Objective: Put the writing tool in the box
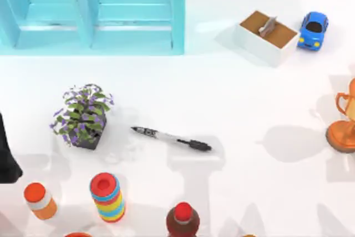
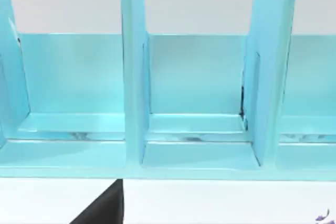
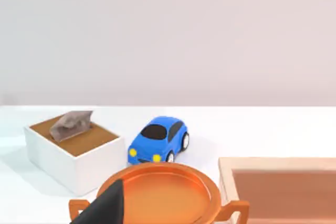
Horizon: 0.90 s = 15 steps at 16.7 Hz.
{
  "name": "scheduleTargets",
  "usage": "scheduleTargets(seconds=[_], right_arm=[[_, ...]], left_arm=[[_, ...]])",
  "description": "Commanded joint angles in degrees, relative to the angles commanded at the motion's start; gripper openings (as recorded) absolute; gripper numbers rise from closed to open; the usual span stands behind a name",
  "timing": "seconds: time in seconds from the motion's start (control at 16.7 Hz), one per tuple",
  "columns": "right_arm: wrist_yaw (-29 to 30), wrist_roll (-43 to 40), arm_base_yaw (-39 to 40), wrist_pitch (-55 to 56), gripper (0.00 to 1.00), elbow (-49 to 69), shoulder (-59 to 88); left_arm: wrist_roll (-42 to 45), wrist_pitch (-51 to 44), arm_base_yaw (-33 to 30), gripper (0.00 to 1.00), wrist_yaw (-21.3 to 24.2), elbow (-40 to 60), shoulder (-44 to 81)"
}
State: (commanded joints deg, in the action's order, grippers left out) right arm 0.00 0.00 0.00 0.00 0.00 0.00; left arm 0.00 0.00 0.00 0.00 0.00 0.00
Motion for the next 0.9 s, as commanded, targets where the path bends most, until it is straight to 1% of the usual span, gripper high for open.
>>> scheduleTargets(seconds=[0.24,0.42,0.66,0.9], right_arm=[[-0.1,-0.3,0.3,-0.9,1.00,1.4,1.4],[-0.3,-1.5,1.8,-4.8,1.00,7.6,7.4],[-1.0,-4.4,5.4,-14.0,1.00,22.4,21.7],[-2.0,-8.3,10.3,-26.7,1.00,42.9,41.4]], left_arm=[[0.0,0.0,0.0,1.00,0.0,0.0,0.0],[0.0,0.0,0.0,1.00,0.0,0.0,0.0],[0.0,0.0,0.0,1.00,0.0,0.0,0.0],[0.0,0.0,0.0,1.00,0.0,0.0,0.0]])
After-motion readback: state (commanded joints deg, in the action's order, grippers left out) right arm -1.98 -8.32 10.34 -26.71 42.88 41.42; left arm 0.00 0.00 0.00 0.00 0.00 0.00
